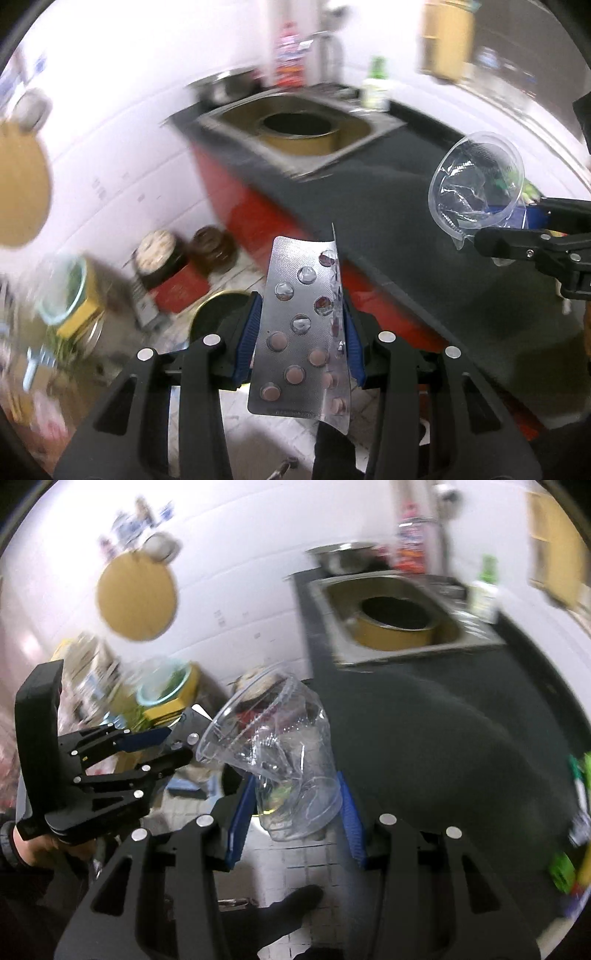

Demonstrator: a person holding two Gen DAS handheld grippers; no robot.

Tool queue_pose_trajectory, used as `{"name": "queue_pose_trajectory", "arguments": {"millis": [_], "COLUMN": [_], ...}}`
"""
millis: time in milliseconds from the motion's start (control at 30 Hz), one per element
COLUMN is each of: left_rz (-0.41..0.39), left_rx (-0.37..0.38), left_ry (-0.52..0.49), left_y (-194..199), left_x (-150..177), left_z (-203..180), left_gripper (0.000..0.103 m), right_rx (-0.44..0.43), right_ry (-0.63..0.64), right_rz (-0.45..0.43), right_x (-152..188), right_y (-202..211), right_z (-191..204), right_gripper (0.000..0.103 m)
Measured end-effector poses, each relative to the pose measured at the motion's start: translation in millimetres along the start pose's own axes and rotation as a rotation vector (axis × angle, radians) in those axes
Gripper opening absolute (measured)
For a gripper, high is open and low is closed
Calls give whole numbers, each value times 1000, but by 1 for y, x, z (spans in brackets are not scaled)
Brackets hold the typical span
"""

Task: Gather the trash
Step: 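Carry blister pack and cup down over the bin and open both tools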

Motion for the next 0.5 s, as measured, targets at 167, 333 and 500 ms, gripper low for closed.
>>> {"name": "queue_pose_trajectory", "arguments": {"millis": [167, 333, 500], "left_rz": [50, 107, 158], "left_rx": [-51, -66, -75], "left_ry": [88, 174, 217], "left_y": [-17, -57, -103], "left_x": [30, 56, 80], "left_z": [51, 91, 113], "left_gripper": [41, 41, 41], "right_rx": [-49, -59, -47], "right_ry": [49, 60, 42], "right_rz": [80, 154, 233], "right_x": [-11, -15, -15], "right_y": [-60, -119, -185], "right_z": [48, 73, 83], "right_gripper": [45, 45, 45]}}
Point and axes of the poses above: each gripper's, at about its wrist camera, not at the fingertips, and y roughly against the way its jaws point, z to its left, x to its underside, the point moved 7 cm from there along -y, roughly the way its jaws point, and after that the axes turned 8 degrees about -y, right-handed, at the moved point
